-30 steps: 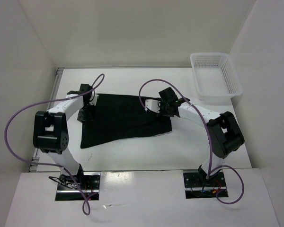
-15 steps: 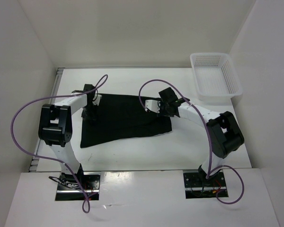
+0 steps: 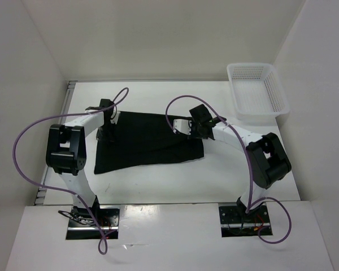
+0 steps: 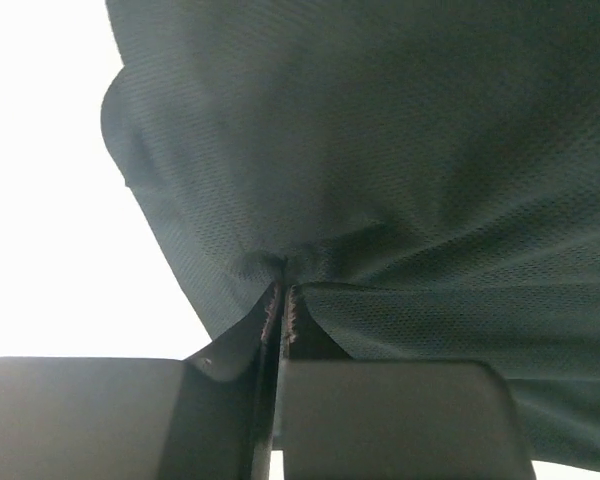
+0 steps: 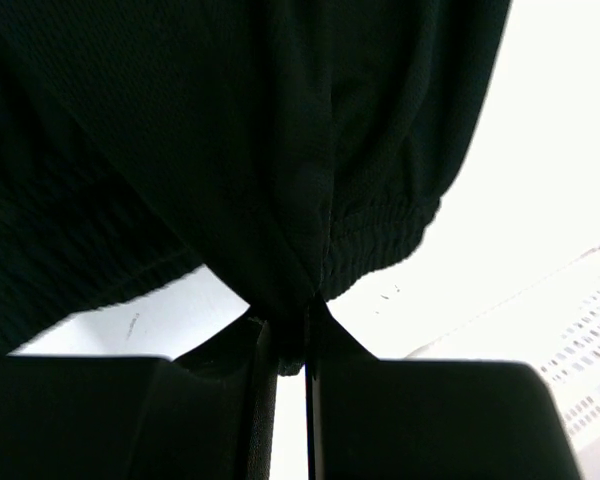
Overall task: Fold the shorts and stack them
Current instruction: Fold the shorts
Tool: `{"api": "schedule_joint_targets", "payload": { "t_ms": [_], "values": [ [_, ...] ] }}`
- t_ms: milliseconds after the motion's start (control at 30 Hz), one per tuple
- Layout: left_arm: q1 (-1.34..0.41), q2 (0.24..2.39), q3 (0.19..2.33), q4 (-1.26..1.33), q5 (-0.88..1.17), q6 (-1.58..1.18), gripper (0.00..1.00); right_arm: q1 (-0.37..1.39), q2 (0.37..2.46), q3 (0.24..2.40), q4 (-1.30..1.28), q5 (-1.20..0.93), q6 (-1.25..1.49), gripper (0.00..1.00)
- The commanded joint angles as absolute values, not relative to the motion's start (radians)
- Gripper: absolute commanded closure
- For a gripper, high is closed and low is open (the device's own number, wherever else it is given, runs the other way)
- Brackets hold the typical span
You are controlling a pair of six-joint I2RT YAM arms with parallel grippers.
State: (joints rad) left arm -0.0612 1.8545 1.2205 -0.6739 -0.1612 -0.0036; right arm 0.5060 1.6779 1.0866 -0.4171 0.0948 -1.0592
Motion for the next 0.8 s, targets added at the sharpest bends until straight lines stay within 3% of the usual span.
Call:
{"api": "schedule_joint_targets", "payload": {
  "t_ms": [0,333,500,767],
  "values": [
    [-0.057,1.772,1.285,-0.606,-0.27,0.0,1.0,0.509,1.675,1.08,-0.382,0.156,-1.072,1.0],
    [-0.057,1.663,1.497,-0.537,-0.407,0.0,0.98,0.509,1.675,1.155,-0.279,0.225,-1.072,1.0],
    [-0.057,1.652,1.402,-0.525,-0.407,0.0,1.0,0.509,1.666,1.144,-0.288,0.215,-1.072,1.0],
    [-0.048,1.695,1.495,-0.342,-0.494,0.0,1.0,0.509,1.692,1.17,-0.232,0.248,-1.08,1.0]
  ]
}}
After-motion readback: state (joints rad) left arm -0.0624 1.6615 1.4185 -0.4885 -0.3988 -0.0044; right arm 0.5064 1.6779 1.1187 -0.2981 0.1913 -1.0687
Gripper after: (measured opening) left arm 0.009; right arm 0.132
